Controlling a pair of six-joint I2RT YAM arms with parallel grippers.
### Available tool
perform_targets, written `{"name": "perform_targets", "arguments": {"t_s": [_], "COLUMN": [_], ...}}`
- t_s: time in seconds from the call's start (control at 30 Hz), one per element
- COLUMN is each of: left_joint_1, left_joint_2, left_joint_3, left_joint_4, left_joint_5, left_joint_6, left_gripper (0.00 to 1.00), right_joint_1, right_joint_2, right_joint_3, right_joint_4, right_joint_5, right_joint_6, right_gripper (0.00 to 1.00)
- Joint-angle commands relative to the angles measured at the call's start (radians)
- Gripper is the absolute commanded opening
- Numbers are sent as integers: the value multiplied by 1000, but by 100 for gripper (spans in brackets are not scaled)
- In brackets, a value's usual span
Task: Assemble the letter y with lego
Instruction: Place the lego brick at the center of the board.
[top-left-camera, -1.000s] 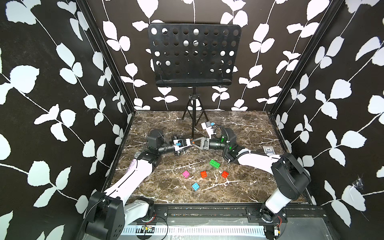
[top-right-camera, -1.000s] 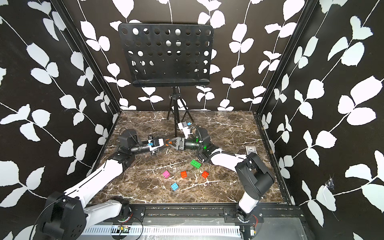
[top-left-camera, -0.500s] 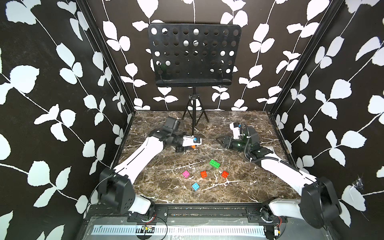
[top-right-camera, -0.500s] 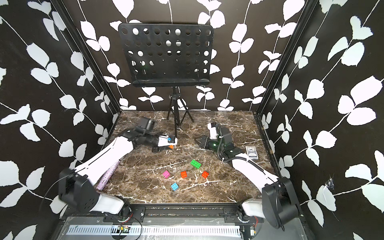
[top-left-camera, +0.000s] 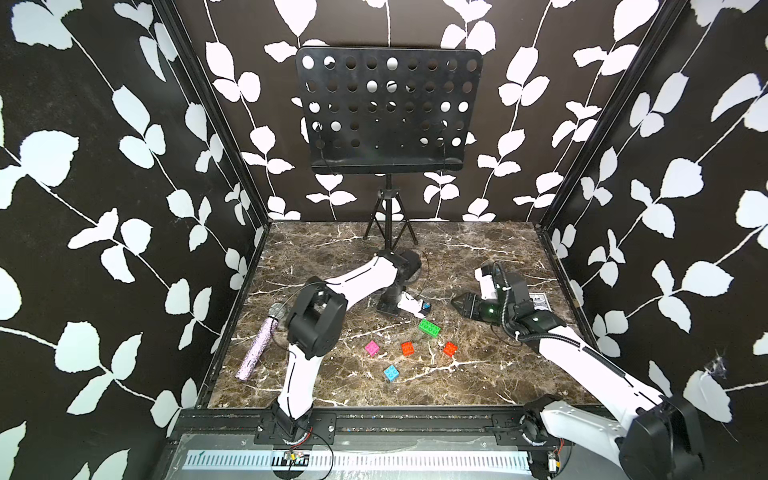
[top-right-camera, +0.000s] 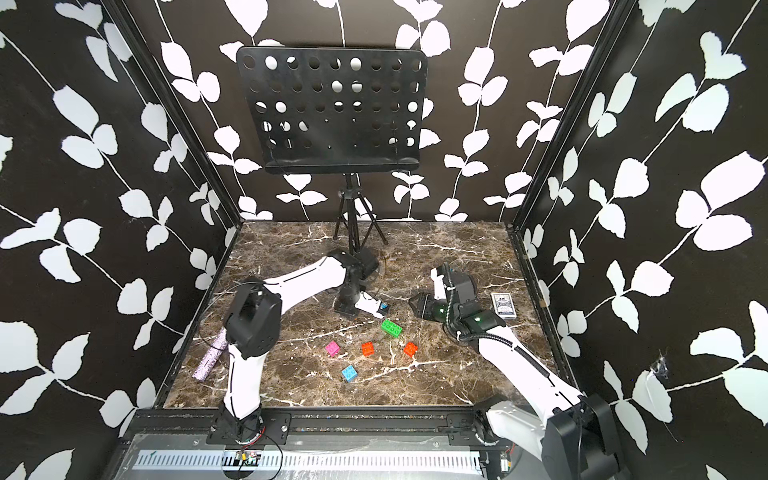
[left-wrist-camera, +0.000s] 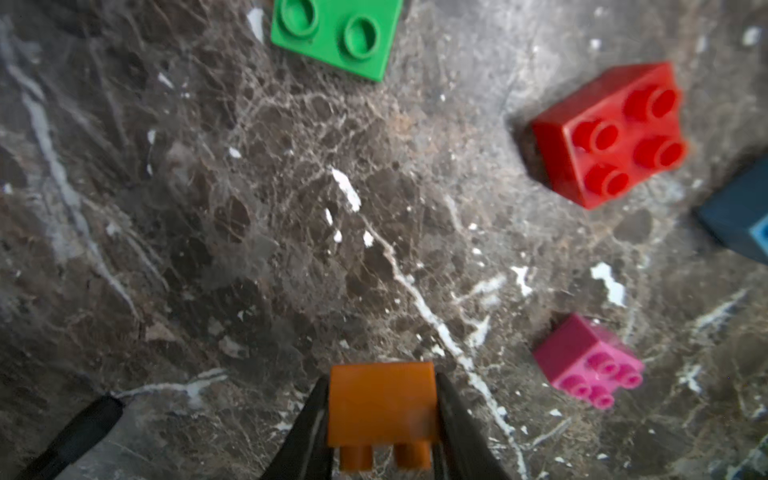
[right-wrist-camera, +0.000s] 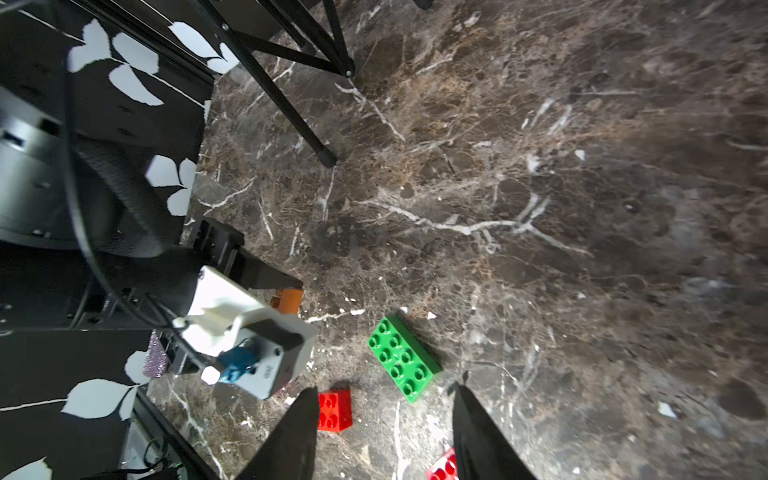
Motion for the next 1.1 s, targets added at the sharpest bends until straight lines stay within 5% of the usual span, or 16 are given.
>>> {"name": "perform_targets", "arguments": {"t_s": [0.0, 0.23, 0.53, 0.77, 1.07], "left_joint_1": [-34, -57, -53, 59, 363], "left_joint_2": [38, 108, 70, -98, -434], "left_joint_3": [51, 84, 90, 42, -356], "left_joint_4": [-56, -53, -25, 28, 337], "left_joint_5": [-83, -129, -100, 156, 474], "left_joint_6": [-43, -74, -143, -336, -733], "left_gripper": [31, 40, 71, 73, 72], "right_joint_1": [-4, -4, -4, 32, 164], "right_joint_2": [-28, -34, 22, 122, 292], "right_joint_3": [-8, 8, 68, 181, 277], "right_joint_4": [-45, -92, -153, -223, -305], "right_joint_5": [41, 39, 16, -5, -51], "right_joint_6": [-30, -73, -172, -396, -882], "right_gripper": [51, 52, 55, 53, 52]}}
